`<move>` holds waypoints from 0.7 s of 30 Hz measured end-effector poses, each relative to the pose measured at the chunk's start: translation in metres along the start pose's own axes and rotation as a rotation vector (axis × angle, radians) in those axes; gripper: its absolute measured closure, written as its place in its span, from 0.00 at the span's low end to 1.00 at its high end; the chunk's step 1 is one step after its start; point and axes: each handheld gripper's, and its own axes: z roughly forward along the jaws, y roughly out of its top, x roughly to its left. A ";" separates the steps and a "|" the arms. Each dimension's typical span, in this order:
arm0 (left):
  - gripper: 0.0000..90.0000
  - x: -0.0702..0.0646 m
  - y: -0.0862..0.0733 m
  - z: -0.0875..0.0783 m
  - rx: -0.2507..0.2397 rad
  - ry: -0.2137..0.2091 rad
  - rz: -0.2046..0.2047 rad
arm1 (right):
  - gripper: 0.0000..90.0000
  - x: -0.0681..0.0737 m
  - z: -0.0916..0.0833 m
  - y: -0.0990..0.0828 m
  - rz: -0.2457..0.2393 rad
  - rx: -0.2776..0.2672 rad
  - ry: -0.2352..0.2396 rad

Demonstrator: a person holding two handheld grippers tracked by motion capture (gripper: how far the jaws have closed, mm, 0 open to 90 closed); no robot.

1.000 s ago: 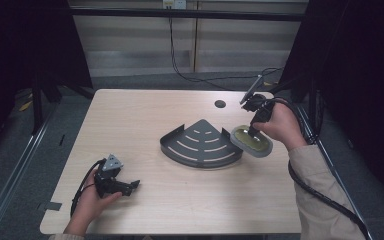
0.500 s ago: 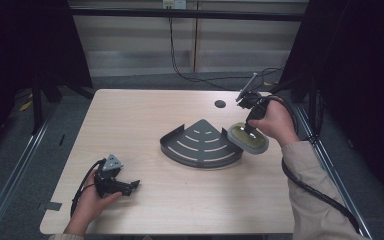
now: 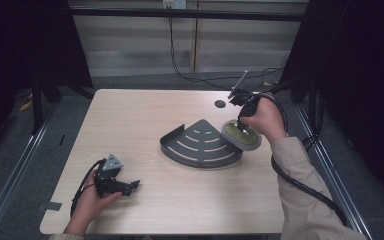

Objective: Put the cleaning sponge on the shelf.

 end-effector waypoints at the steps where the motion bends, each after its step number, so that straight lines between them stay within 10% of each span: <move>1: 0.05 0.000 0.000 0.000 0.000 0.000 0.000 | 0.79 0.000 0.000 0.001 -0.004 -0.004 -0.005; 21: 0.05 0.000 0.000 0.000 0.001 -0.003 0.003 | 0.79 0.008 0.014 0.017 0.000 -0.010 0.003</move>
